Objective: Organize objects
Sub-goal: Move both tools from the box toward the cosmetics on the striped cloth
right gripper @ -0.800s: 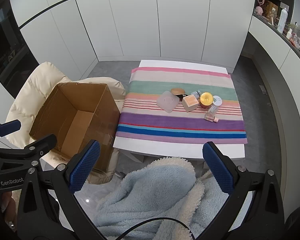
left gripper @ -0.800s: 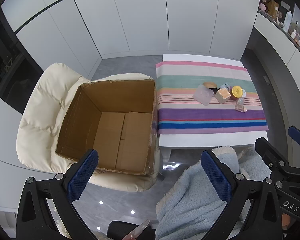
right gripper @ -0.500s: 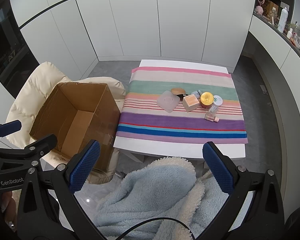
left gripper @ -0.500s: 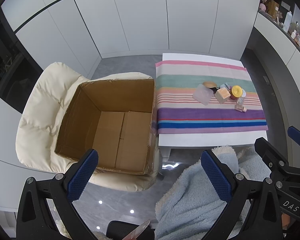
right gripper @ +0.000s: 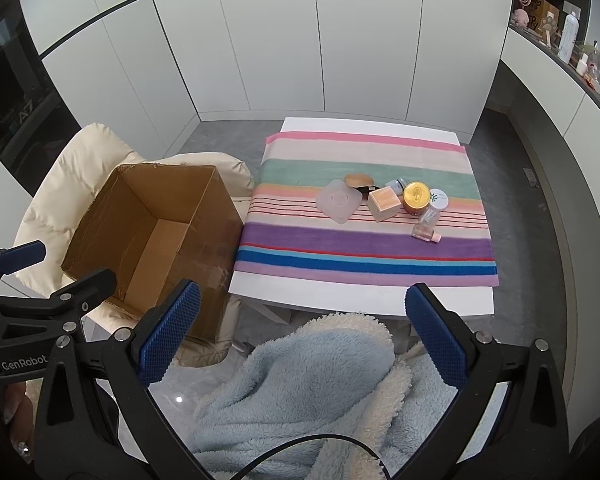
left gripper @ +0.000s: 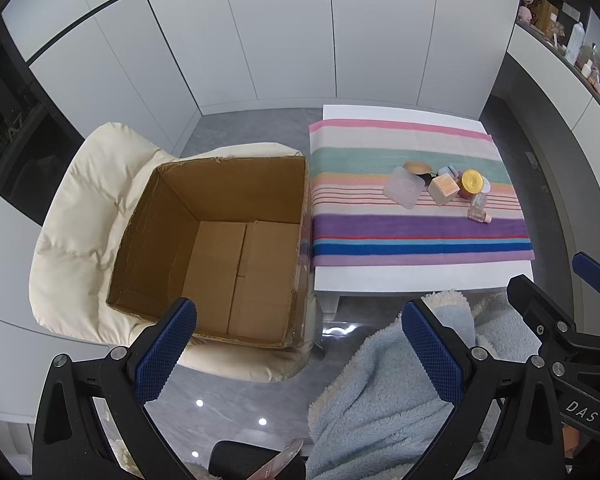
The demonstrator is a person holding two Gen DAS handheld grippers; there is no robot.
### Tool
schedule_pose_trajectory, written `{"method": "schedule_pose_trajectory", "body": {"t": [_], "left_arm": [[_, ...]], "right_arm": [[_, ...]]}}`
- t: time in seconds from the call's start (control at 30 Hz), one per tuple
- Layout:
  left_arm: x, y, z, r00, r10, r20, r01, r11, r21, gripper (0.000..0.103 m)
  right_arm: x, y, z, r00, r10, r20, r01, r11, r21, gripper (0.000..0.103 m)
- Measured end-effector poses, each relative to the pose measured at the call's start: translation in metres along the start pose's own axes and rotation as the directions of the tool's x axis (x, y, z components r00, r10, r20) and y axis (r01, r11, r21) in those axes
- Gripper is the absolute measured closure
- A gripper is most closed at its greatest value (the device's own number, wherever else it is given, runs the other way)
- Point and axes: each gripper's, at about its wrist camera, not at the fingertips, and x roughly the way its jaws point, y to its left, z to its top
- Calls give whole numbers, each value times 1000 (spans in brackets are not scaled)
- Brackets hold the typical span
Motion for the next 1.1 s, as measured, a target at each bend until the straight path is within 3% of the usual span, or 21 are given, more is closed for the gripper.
{"method": "schedule_pose_trajectory", "body": {"t": [1.1], "left_arm": [[7, -9, 6, 999, -37, -21, 36, 999, -17, 0]], "right_arm": [[3, -6, 1, 1000, 7, -10, -7, 1000, 8, 0]]}}
